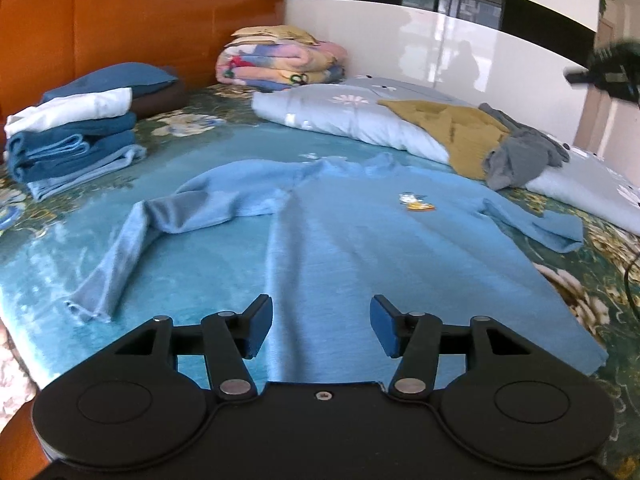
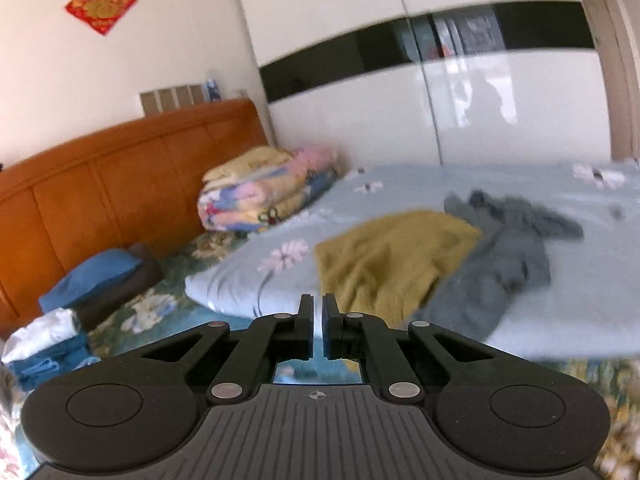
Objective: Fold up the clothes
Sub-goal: 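Lift the sleeve and carry it across the body with the right gripper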
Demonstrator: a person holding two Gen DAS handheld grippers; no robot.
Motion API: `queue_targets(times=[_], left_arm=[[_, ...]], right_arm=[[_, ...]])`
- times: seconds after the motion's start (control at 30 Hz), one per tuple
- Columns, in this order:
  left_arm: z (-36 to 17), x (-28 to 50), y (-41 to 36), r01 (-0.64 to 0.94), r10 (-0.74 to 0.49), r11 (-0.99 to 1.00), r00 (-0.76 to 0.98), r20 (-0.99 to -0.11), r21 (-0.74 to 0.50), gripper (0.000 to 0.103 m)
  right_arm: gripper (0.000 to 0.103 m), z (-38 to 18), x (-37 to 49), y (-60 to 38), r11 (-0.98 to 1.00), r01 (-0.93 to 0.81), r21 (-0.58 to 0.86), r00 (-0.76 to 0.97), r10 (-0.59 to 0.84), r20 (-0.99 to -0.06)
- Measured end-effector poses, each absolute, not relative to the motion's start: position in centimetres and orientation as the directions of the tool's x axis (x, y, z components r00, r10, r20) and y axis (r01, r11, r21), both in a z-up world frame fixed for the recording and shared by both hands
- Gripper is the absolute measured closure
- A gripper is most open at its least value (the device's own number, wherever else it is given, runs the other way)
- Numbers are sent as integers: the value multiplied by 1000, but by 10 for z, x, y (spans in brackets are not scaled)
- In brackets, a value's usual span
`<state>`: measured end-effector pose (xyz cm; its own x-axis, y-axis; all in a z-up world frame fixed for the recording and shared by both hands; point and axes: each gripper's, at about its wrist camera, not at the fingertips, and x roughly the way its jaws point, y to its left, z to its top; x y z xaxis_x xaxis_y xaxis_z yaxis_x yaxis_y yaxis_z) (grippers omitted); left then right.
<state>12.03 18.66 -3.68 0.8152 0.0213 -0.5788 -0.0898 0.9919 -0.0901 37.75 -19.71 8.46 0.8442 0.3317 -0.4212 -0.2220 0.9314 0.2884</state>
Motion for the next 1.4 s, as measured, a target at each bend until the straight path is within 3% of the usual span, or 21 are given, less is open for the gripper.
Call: queue_targets(times=[0.2,0.33,0.47,0.6,0.7,0.73,0.8,0.9,1.1,1.4], left_arm=[[-44,125,198,-121,17,984,804,-594,-135,47],[-47,127,194,-110,2,983,799,-601,-144,46],[-49,126,192,-103,-3,985,796,-605,-141,46],[-54,130,194,-110,-5,983,786,-618,-149,45],[-57,133,193,-108,-10,983,781,-624,-151,45],[-58,134,193,-109,-11,982,781,-624,-155,45],[-58,134,194,-113,-13,981,781,-624,-161,45],[-59,134,196,-117,-14,979,782,-623,-169,45],[-58,128,203,-139,-8,972,790,-613,-191,45],[-48,112,226,-195,27,953,817,-577,-231,45]], right_arm=[[97,9,375,-228,966,-52,253,746,206,-633],[91,-36,381,-224,969,-10,248,647,196,-737],[66,-51,385,-201,993,-44,112,650,113,-752],[66,-62,388,-173,987,-129,-94,661,15,-750],[69,-71,392,-171,983,-125,-134,649,-21,-760],[72,-73,393,-174,987,-110,-119,640,-22,-768],[93,-74,395,-183,995,-69,-78,631,-17,-776],[100,-68,395,-201,1000,3,14,647,9,-762],[101,-18,394,-213,986,41,164,754,77,-652],[101,66,402,-148,949,-169,268,848,278,-451]])
